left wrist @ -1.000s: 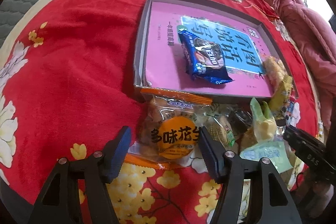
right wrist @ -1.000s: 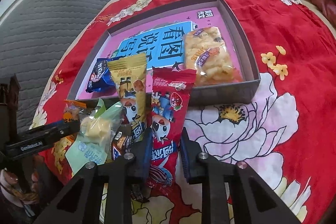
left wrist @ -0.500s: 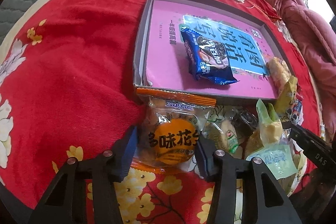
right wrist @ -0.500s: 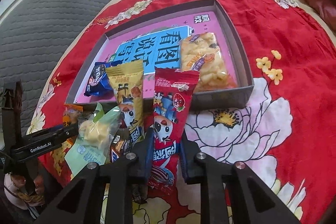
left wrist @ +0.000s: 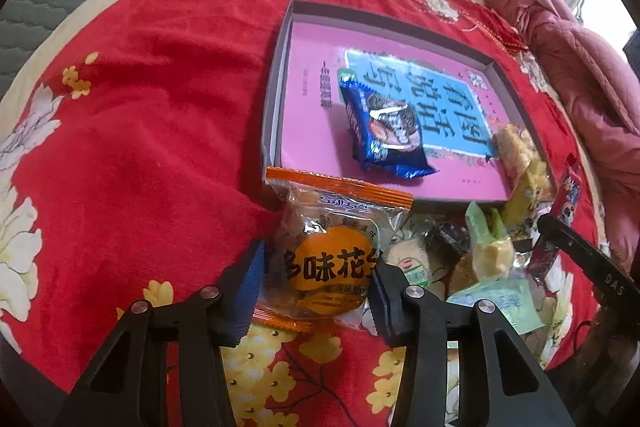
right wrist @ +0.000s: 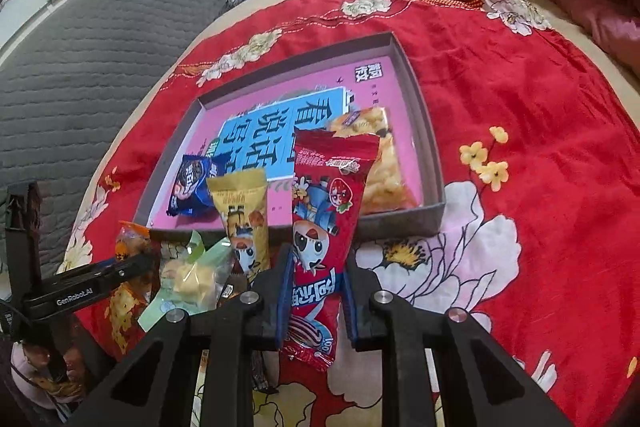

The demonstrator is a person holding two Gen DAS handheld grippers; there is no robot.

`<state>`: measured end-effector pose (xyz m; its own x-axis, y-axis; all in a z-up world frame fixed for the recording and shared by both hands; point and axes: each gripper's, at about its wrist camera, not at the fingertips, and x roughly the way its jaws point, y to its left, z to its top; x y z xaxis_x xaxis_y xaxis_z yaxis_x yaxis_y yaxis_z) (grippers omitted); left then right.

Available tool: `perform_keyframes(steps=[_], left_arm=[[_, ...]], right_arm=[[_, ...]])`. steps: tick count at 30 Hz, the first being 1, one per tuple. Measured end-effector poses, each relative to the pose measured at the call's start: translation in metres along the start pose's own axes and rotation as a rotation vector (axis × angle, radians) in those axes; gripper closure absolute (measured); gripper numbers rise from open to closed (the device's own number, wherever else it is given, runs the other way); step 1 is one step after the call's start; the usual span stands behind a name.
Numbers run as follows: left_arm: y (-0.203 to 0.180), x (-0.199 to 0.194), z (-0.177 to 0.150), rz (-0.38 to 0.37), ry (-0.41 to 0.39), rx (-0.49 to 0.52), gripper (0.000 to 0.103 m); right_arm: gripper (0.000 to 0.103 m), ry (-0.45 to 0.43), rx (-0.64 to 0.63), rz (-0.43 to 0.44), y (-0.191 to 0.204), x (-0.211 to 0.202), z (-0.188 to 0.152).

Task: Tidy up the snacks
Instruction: 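Grasp the orange-labelled peanut bag with the left tool while the right tool grasps the red candy packet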

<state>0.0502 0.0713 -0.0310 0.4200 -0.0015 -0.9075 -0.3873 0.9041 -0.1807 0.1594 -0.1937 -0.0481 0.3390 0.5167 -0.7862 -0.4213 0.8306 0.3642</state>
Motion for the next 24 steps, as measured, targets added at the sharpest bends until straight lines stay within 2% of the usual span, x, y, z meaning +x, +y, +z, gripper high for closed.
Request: perform_keyframes(steps=[6, 24], left_arm=[[-0.003, -0.016, 0.005, -0.008, -0.040, 0.012, 0.054], [-0.015, -0.036, 0.016, -0.032, -0.093, -0.002, 0.054]], right_arm=[[0.081, -0.021, -0.013, -0.005, 0.003, -0.004, 0.002], [0.081, -0.081, -0.012, -0.005, 0.000, -0.016, 0.012]])
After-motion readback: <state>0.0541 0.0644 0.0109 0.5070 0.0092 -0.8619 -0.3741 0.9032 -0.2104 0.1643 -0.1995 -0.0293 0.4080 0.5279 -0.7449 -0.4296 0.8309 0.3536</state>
